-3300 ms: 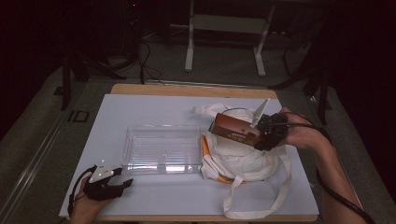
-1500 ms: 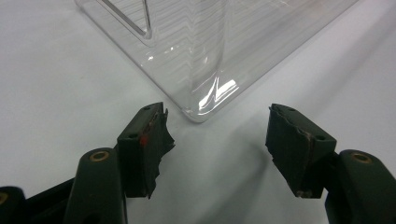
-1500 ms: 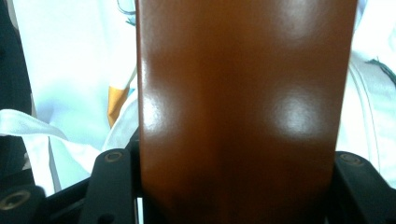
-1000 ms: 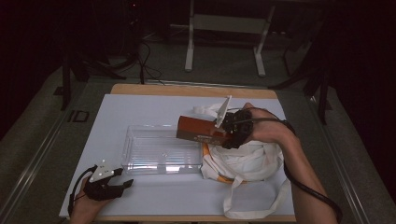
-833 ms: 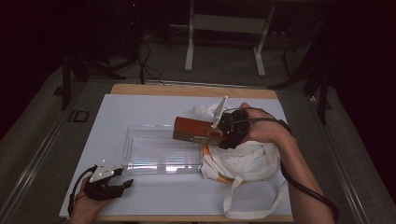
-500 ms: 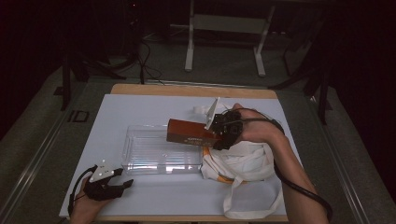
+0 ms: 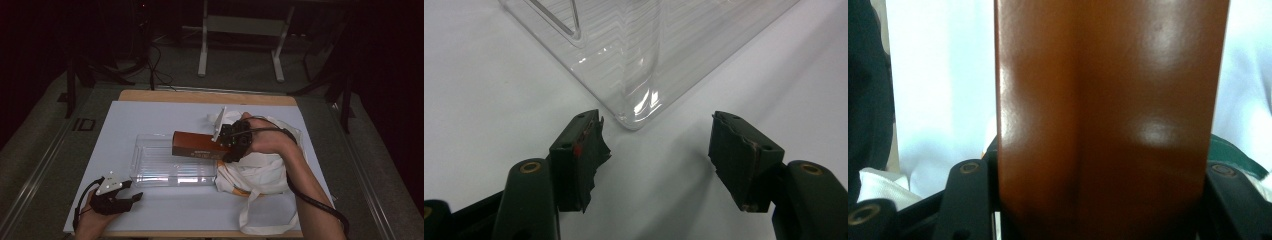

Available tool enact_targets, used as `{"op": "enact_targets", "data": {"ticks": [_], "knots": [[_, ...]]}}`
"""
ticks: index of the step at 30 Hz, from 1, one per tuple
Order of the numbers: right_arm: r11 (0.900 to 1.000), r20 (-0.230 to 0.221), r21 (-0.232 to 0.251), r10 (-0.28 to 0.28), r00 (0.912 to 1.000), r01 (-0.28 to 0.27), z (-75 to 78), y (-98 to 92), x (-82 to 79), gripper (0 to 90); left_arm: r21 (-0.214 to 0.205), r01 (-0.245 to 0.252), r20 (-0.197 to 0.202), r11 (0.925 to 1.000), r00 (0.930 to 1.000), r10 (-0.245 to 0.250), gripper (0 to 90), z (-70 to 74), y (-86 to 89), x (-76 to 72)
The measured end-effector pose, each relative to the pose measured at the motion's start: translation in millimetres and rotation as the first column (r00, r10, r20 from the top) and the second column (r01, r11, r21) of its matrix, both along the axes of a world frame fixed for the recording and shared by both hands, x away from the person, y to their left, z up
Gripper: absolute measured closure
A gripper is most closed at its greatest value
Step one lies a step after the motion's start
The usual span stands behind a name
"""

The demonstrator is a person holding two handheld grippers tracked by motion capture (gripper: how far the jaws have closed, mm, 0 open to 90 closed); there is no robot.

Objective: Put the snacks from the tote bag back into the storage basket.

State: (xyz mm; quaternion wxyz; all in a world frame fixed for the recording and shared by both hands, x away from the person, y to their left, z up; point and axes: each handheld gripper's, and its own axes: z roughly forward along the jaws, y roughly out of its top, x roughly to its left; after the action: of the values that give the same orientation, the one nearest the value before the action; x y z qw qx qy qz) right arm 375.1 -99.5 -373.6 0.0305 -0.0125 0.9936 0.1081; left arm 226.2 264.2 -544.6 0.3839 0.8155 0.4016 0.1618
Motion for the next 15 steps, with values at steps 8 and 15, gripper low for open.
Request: {"op": "enact_targets", "data": {"ticks": [8,15], "knots": [[0.9998,-0.004,-0.010,0.014,0.9999,-0.014,-4.2,8.7,-0.8,43.0,0.000,0.000,0.000,1.0000,1.0000,0.000,37.9,0.0,0.0,0.0],[0.9993,-0.011,-0.013,0.034,0.9994,-0.034,-9.4,17.6,-1.4,43.0,-0.001,0.001,-0.001,1.0000,1.0000,-0.001,37.9,0.0,0.1,0.0]]}}
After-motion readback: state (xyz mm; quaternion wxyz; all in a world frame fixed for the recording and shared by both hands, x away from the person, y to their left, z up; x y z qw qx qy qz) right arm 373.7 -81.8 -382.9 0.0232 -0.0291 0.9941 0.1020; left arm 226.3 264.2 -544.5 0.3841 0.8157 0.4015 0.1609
